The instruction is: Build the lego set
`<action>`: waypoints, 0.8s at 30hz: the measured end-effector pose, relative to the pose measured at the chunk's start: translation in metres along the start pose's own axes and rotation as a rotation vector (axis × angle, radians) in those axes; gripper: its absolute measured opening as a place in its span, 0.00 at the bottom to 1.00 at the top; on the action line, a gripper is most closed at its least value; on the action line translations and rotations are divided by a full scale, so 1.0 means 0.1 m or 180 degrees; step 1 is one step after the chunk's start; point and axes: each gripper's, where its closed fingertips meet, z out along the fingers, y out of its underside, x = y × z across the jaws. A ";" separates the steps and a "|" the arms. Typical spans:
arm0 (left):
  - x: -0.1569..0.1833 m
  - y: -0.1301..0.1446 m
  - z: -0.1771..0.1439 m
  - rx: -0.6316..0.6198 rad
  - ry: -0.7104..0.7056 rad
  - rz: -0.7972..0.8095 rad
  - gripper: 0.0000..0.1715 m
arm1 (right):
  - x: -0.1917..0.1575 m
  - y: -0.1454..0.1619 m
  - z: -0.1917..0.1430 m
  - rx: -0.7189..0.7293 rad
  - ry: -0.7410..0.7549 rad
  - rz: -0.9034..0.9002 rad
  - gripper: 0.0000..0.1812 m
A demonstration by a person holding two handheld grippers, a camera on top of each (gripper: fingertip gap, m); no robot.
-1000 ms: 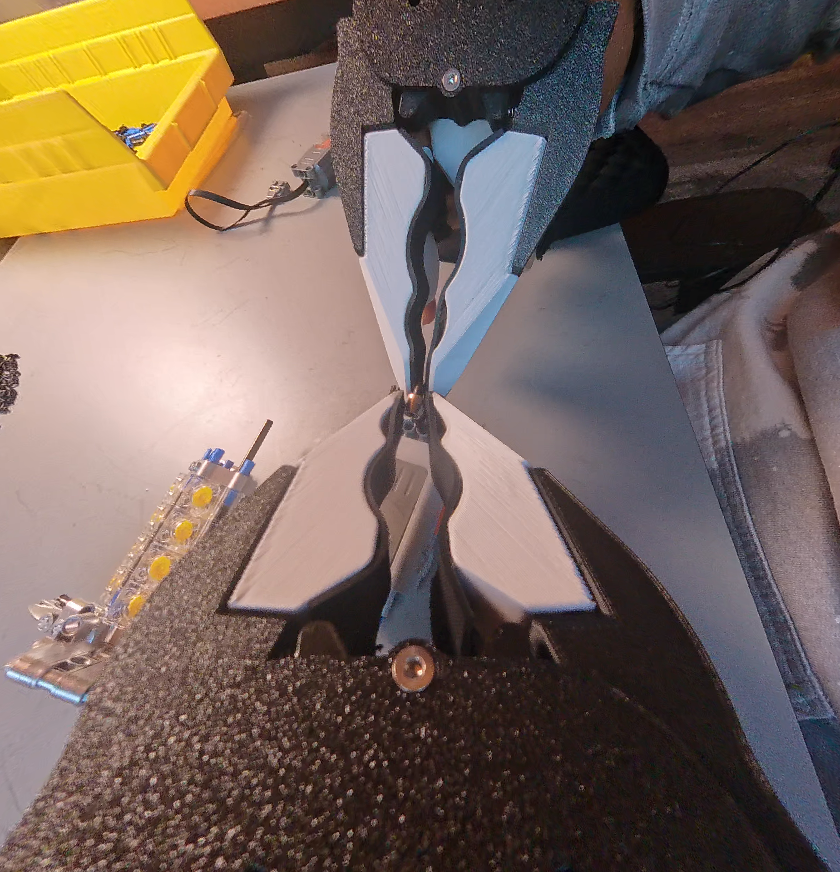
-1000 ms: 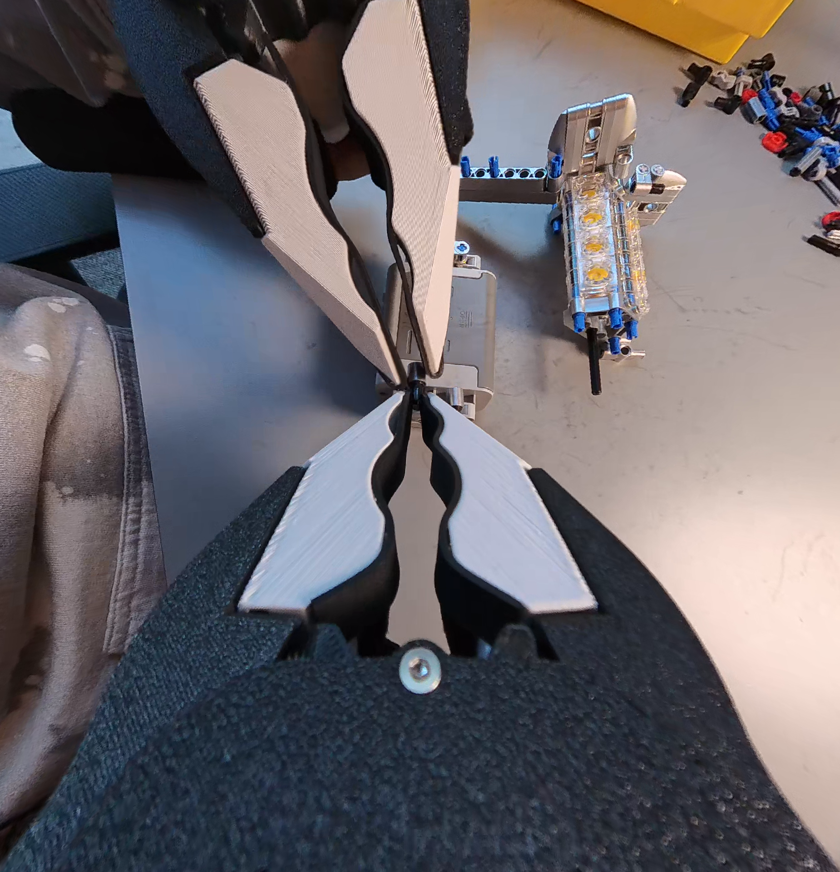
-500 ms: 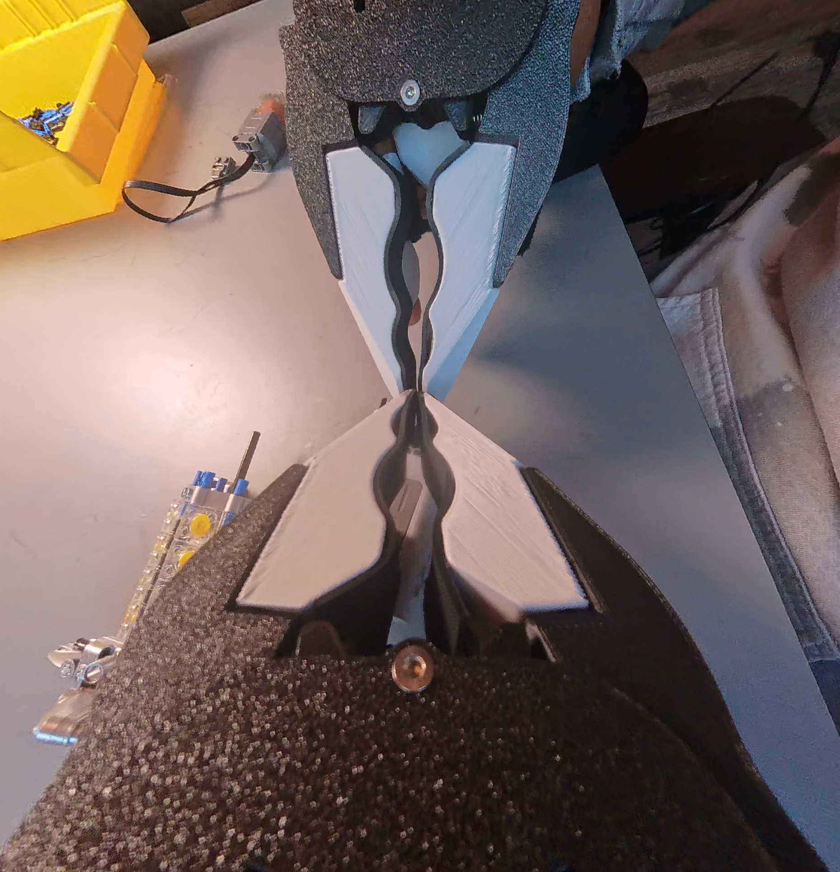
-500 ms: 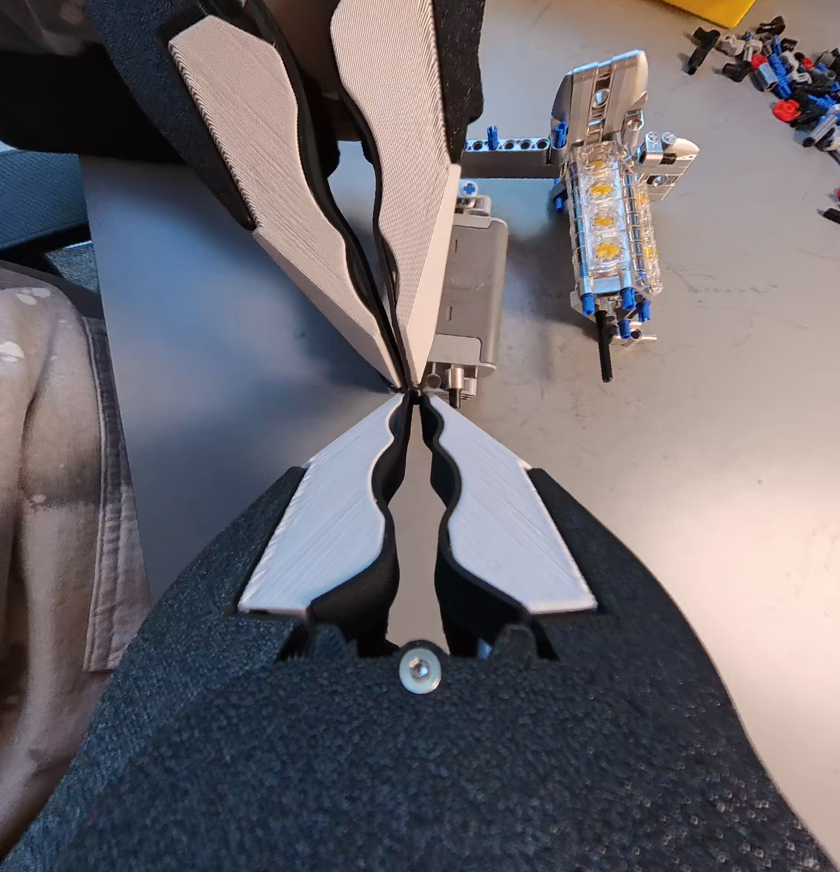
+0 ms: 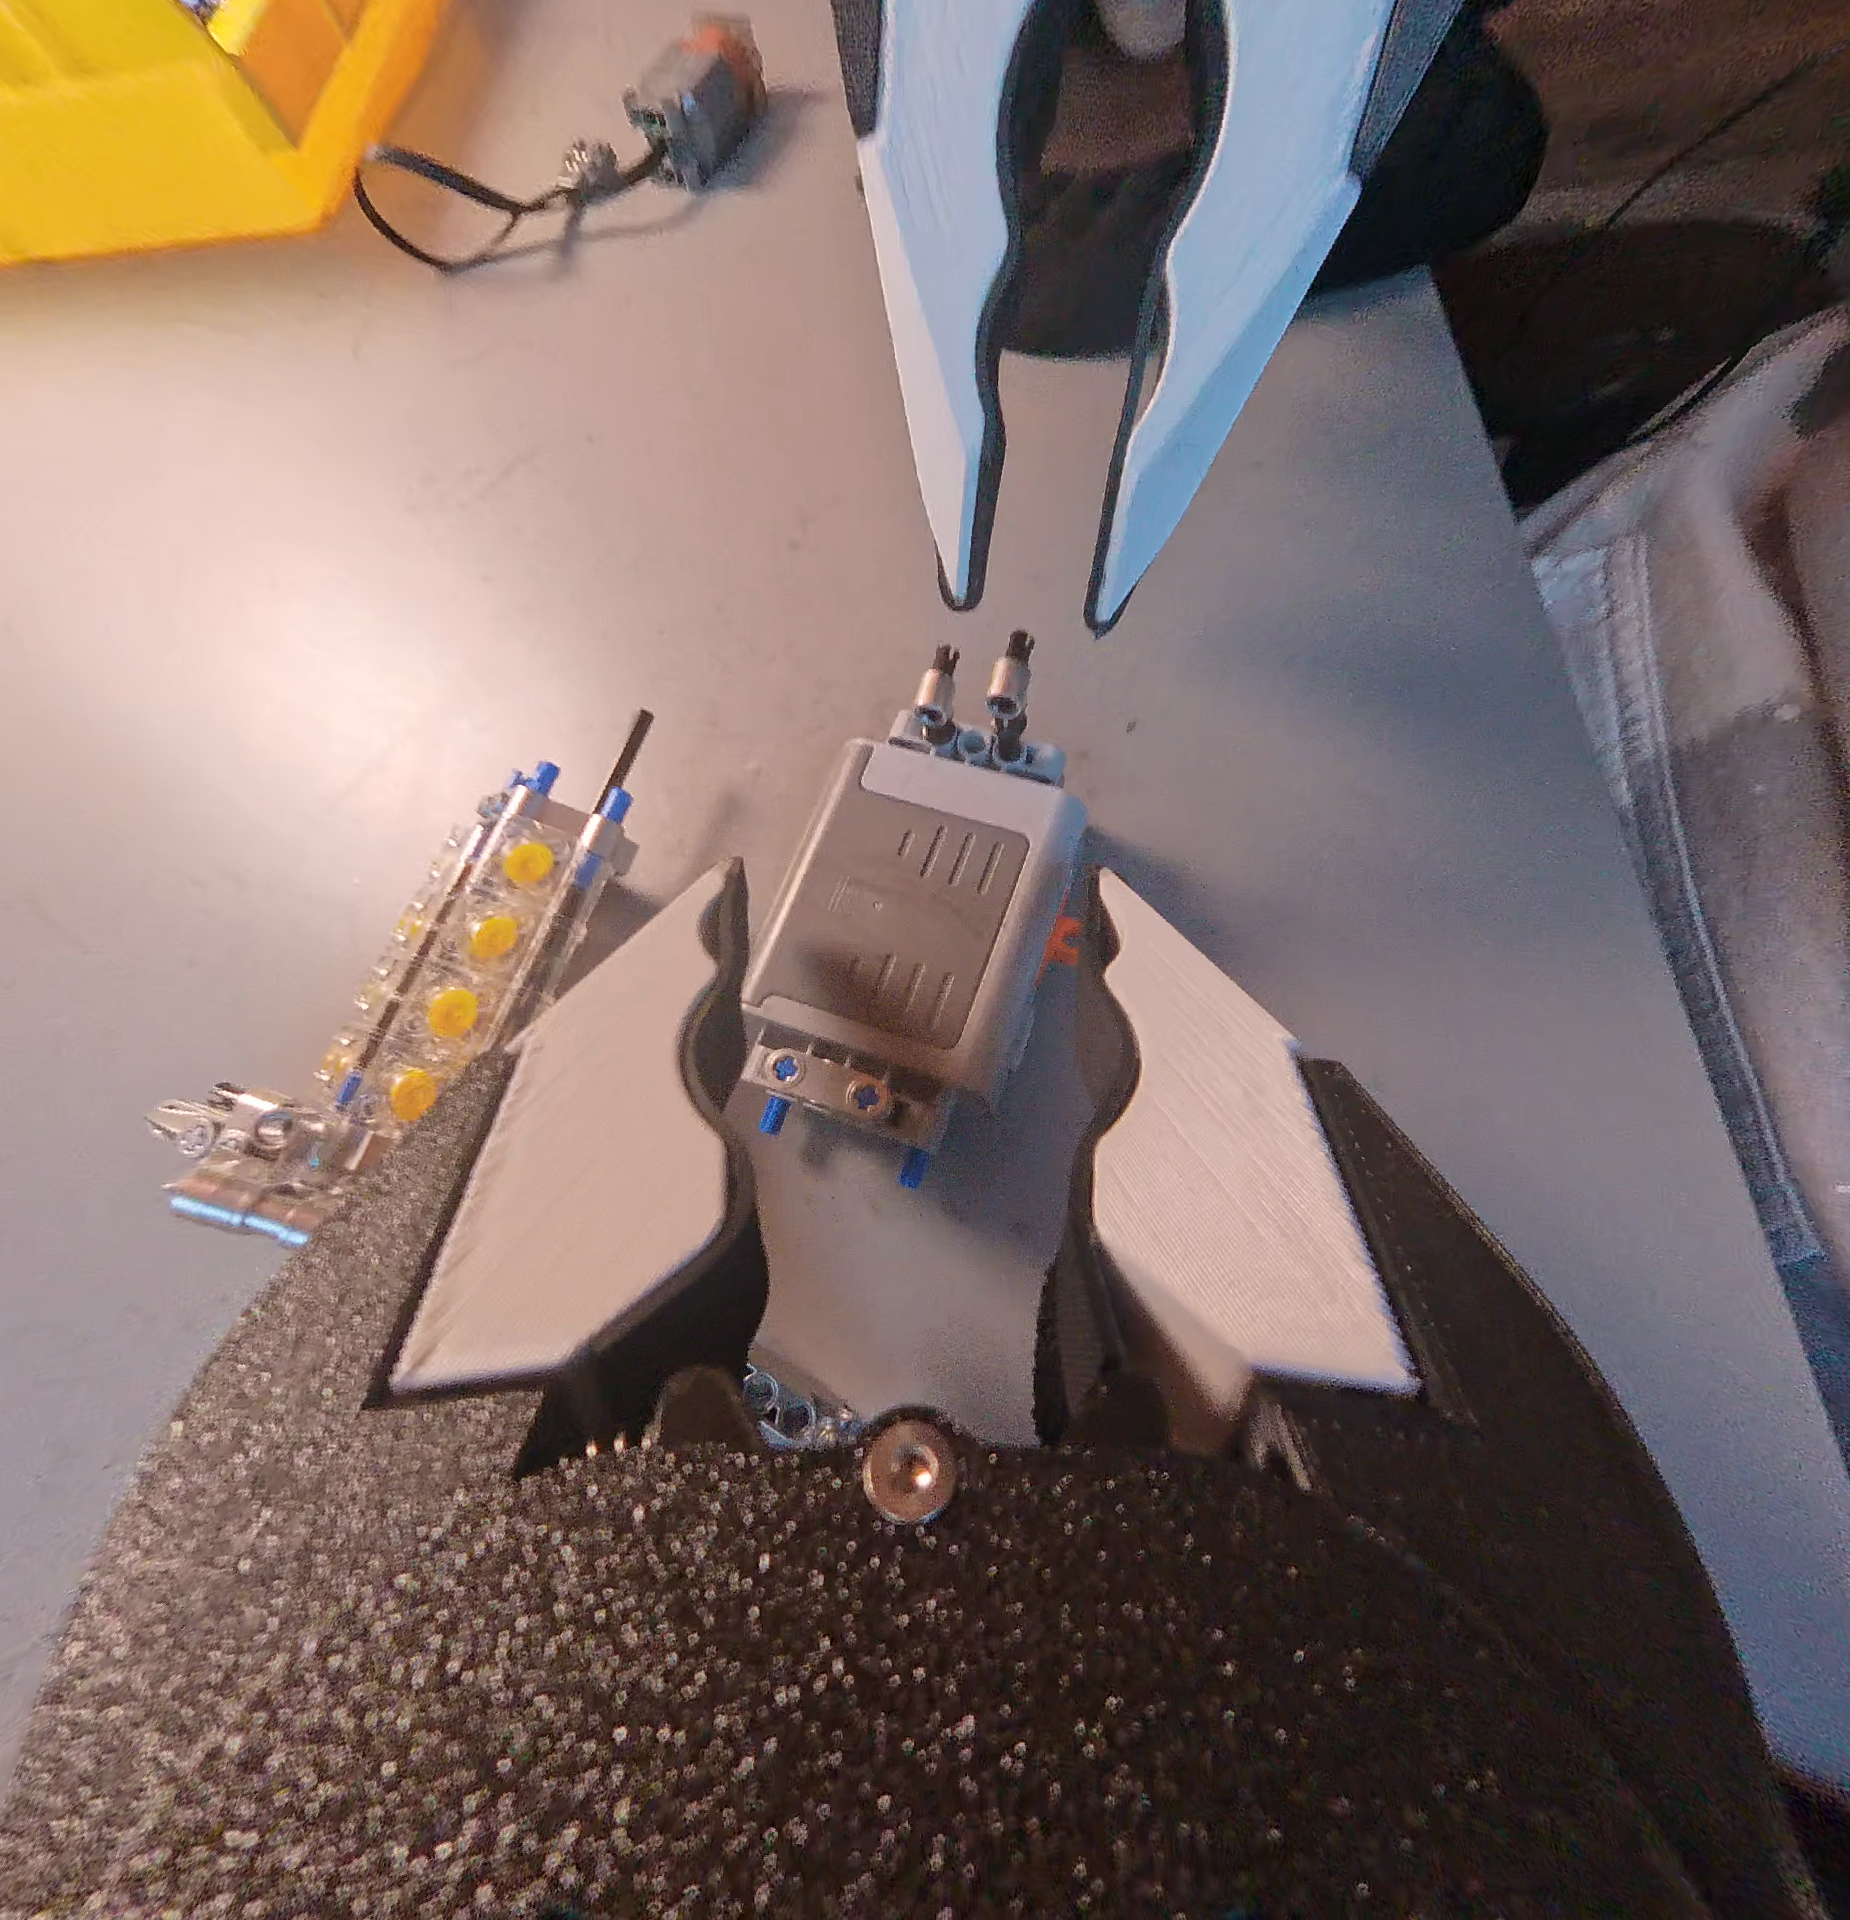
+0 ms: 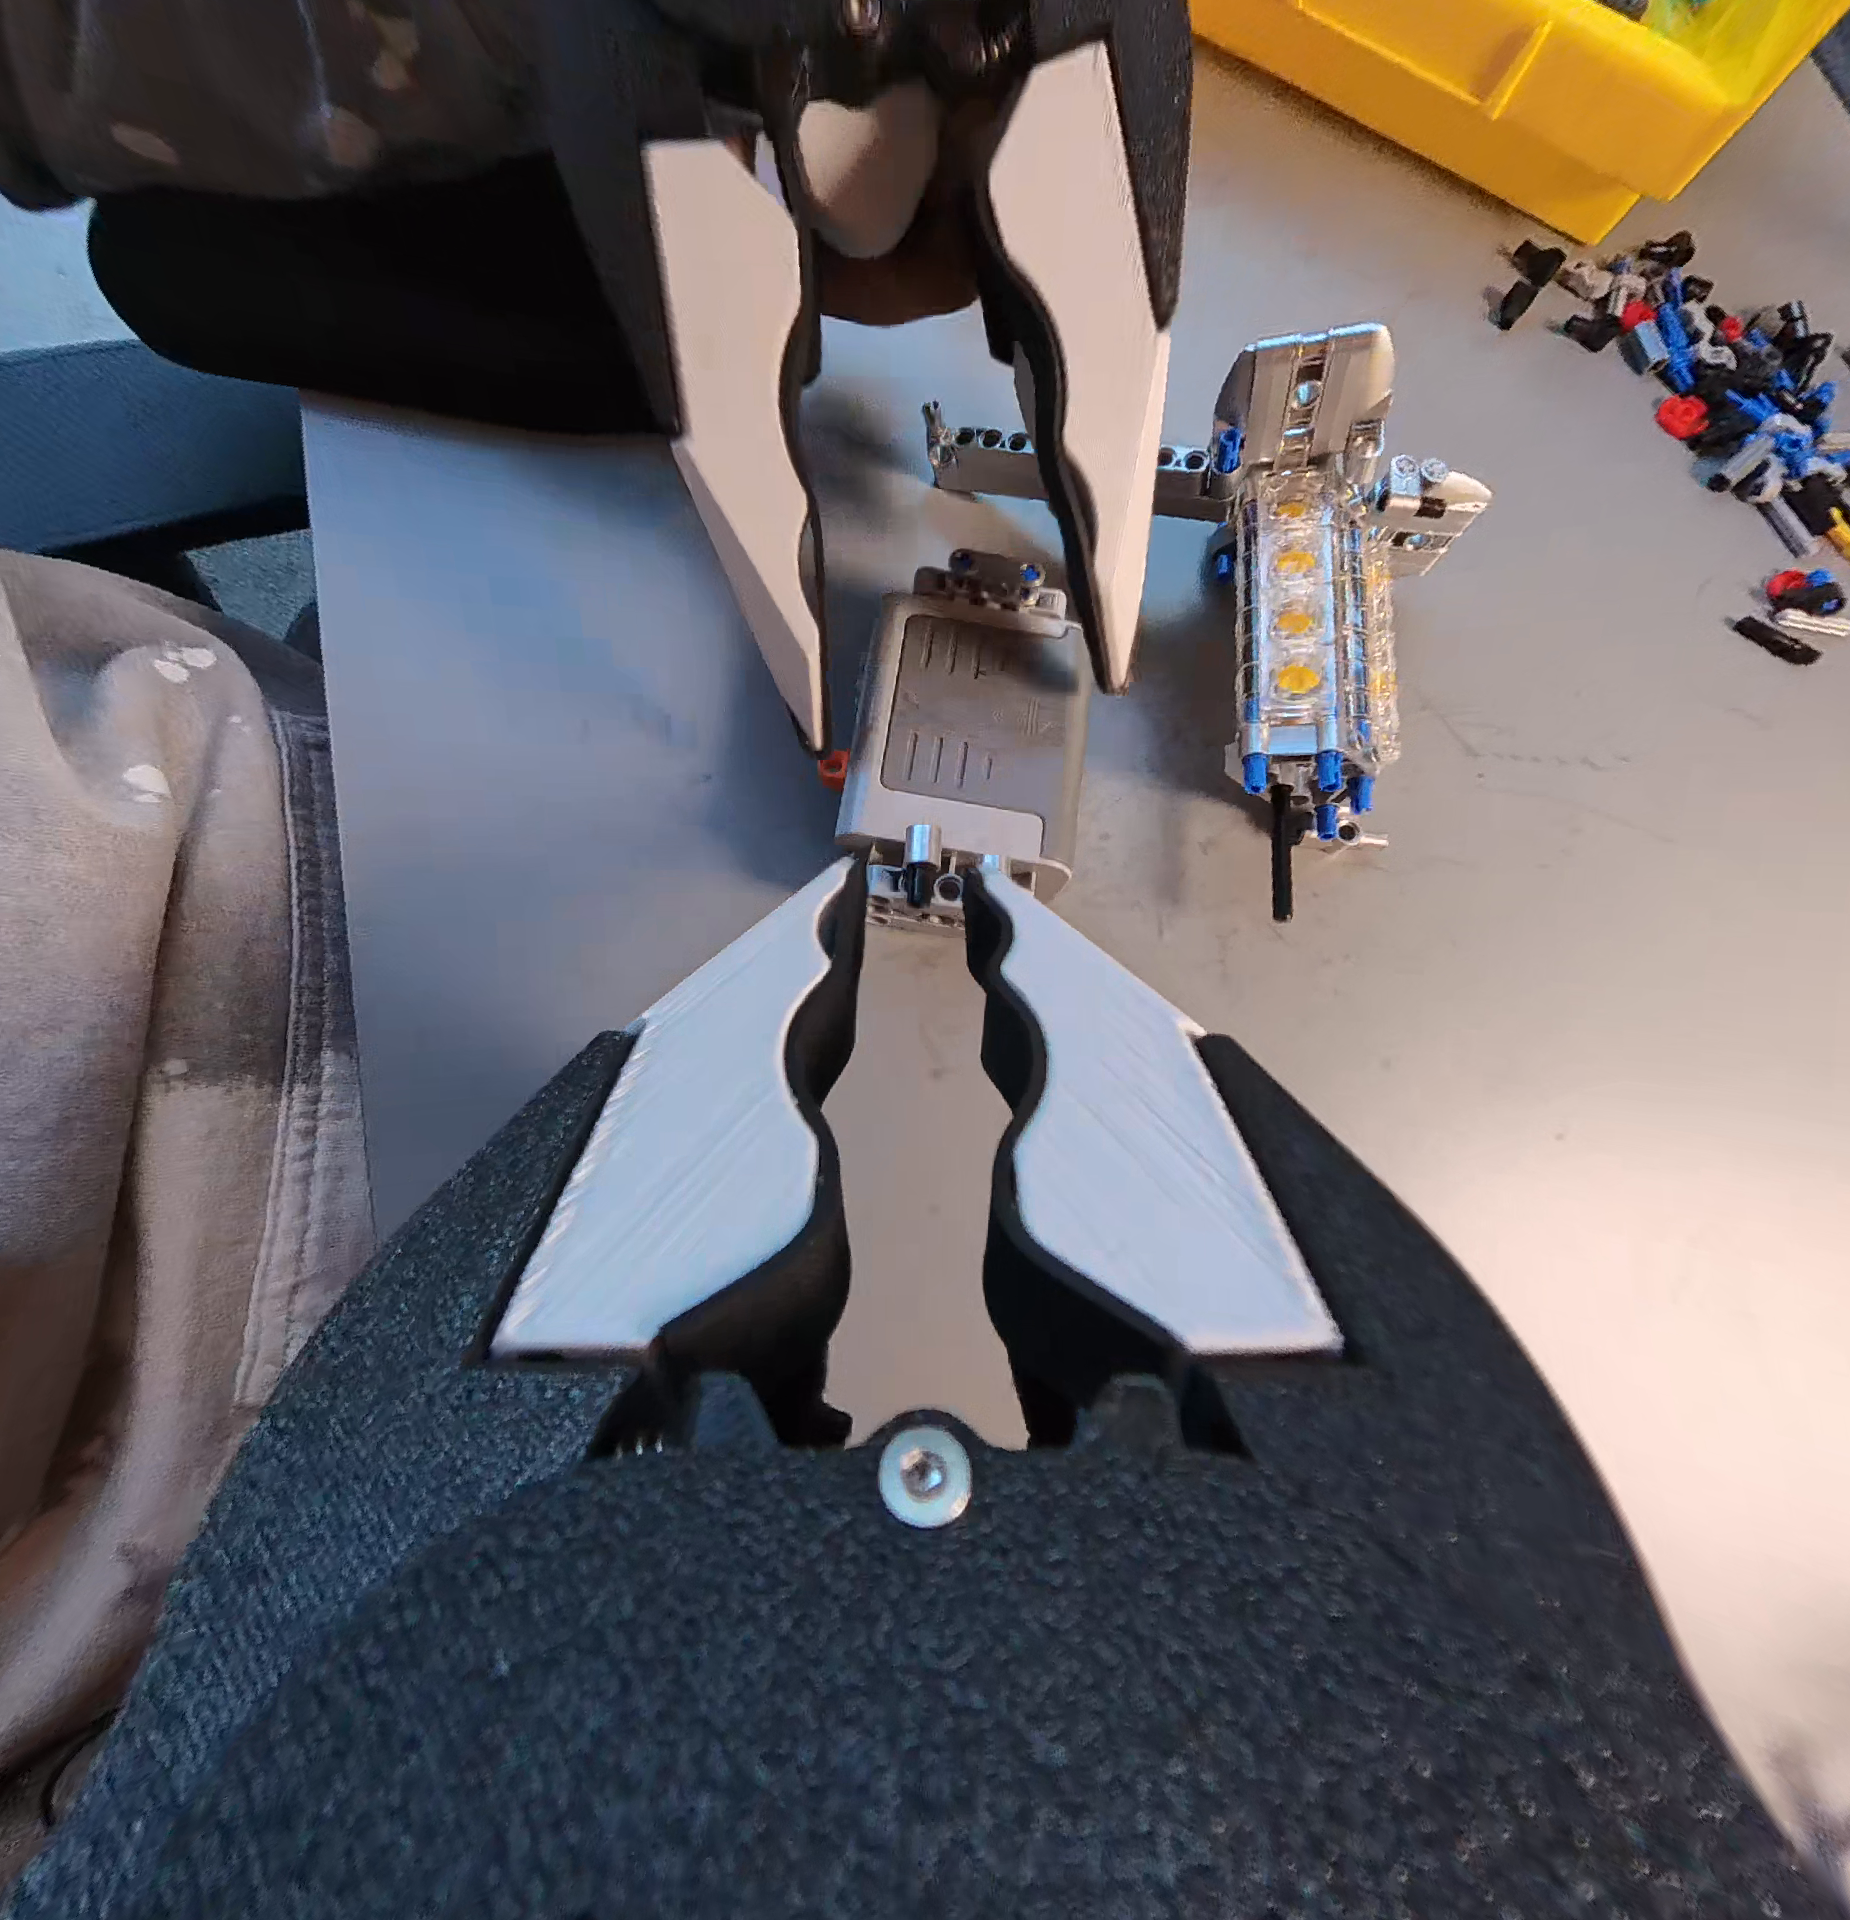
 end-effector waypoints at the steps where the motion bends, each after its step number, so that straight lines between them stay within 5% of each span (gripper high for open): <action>1: 0.00 0.05 0.04 -0.0080 0.0001 0.0028 0.36 | 0.01 0.00 0.03 -0.0083 -0.0009 0.0000 0.08; 14: 0.00 0.09 0.14 -0.0168 -0.0134 -0.0039 0.35 | 0.03 0.13 0.15 -0.0916 -0.0163 -0.0186 0.03; 24: 0.00 0.09 0.13 -0.0173 -0.0158 -0.0073 0.34 | 0.02 -0.02 0.08 -0.1020 -0.0240 -0.0324 0.00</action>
